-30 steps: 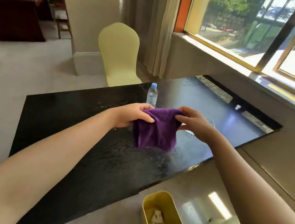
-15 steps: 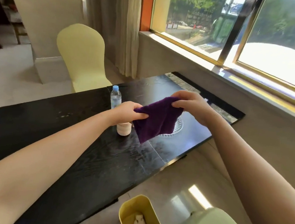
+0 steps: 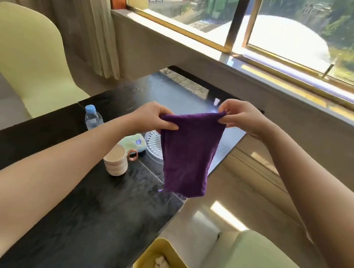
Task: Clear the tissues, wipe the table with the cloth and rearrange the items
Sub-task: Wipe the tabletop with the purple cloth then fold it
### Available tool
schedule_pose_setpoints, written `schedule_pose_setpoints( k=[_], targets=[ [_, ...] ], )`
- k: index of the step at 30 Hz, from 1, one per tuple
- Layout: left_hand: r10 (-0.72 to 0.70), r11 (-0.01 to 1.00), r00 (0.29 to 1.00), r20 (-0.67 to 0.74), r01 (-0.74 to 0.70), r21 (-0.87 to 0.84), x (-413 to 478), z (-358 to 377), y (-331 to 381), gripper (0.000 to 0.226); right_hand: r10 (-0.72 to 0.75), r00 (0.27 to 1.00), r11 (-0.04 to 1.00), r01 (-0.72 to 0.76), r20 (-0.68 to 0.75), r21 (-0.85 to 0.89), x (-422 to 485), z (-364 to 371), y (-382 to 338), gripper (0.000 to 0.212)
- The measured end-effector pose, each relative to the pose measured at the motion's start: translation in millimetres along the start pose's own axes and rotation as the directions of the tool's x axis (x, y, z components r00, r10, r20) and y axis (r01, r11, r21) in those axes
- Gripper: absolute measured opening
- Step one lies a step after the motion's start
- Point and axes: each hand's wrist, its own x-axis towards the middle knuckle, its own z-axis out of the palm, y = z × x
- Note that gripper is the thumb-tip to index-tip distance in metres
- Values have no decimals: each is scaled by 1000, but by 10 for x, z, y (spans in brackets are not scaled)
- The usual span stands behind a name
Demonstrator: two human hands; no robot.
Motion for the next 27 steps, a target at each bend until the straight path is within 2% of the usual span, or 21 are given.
schedule_pose_setpoints(
  k=[4, 6, 12, 16, 19, 22, 27],
  targets=[
    [-9, 993, 991, 131, -7, 116, 233, -8, -147, 24, 71, 996, 952, -53, 50, -301, 131, -8, 149, 14],
    [-25, 987, 989, 146, 1, 163, 293, -11, -229, 23, 88, 994, 923, -57, 65, -381, 194, -1, 191, 8],
    [-65, 965, 998, -11, 66, 253, 356, -101, -404, 14, -4, 996, 843, 51, 88, -535, 472, 57, 165, 9],
    [-75, 933, 988, -138, 119, 339, 349, -134, -424, 17, -94, 991, 816, 129, 92, -564, 657, 165, 141, 13],
    [-94, 901, 983, -158, 152, 406, 393, -128, -382, 17, -119, 983, 717, 185, 143, -672, 780, 209, 130, 25],
    [-149, 883, 976, -157, 203, 424, 430, -145, -363, 16, -160, 976, 626, 214, 144, -750, 895, 269, 138, 24],
    [-85, 864, 968, -234, 189, 467, 348, -101, -363, 15, -263, 963, 697, 225, 48, -681, 871, 326, 231, 22]
  ],
)
